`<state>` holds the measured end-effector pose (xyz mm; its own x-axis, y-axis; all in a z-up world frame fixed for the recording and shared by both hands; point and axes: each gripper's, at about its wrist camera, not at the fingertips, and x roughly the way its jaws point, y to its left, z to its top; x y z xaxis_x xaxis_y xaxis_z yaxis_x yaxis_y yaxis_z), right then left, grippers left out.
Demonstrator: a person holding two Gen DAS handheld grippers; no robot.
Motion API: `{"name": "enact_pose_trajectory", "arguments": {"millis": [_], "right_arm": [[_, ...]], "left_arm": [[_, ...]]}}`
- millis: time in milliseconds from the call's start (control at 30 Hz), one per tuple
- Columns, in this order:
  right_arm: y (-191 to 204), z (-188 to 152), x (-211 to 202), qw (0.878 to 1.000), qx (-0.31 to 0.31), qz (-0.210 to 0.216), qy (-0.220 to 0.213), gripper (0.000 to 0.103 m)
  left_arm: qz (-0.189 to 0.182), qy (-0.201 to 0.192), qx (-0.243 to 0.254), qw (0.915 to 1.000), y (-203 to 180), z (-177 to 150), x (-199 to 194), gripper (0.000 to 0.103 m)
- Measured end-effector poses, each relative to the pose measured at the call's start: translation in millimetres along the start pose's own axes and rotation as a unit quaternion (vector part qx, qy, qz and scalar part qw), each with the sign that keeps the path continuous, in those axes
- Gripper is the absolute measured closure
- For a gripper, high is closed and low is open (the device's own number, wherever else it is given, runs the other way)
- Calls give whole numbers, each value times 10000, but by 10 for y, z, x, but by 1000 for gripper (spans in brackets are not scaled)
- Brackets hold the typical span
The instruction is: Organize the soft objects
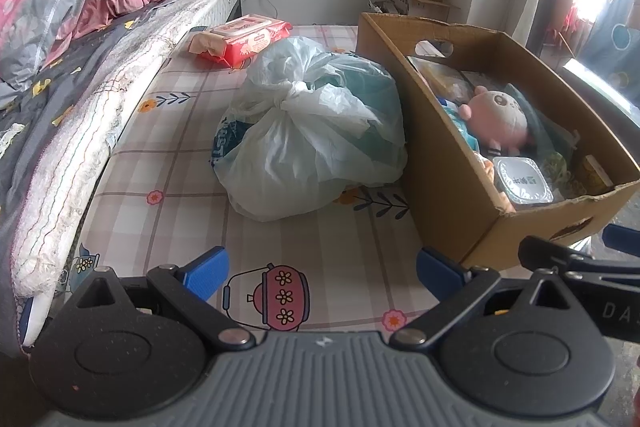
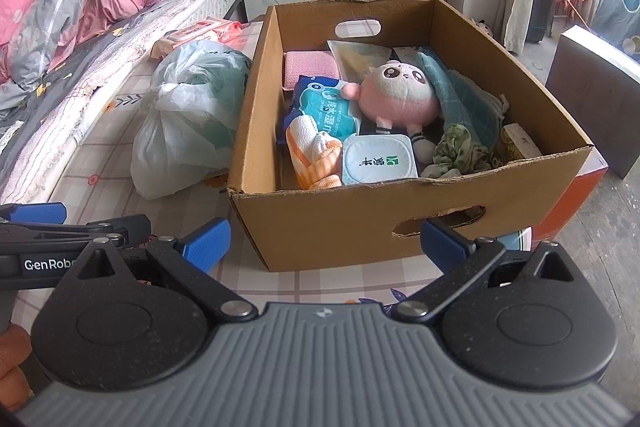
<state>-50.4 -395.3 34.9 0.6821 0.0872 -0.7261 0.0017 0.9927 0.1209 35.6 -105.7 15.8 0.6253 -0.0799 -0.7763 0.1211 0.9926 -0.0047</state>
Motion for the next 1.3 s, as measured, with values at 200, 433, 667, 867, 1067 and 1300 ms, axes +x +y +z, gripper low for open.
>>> {"name": "enact_pose_trajectory", "arguments": {"millis": [200,433,667,867,1067,1300], "right_arm": [[2,-1,-2,10000,-2,-5,-4,1],[-1,1,-3,10000,1,-2,2,1],[-2,-9,16,10000,-2,-10,9,1],[-2,-9,16,10000,2,-7,11,1],[-2,-8,20,10000,1,-7,12,1],[-5,-1,15,10000,-1,-5,10,1]], "left_arm": [[-1,-1,2,10000,4,-3,-3,3],[-3,14,-5,10000,-2,-6,3,3],[-5,25,-7,10000,-4,-14,13,4],[-6,35,-7,10000,-9,-19,19,4],[-6,37,-7,10000,-9,-18,18,4],[-6,36,-6,10000,-7,-15,15,4]]}}
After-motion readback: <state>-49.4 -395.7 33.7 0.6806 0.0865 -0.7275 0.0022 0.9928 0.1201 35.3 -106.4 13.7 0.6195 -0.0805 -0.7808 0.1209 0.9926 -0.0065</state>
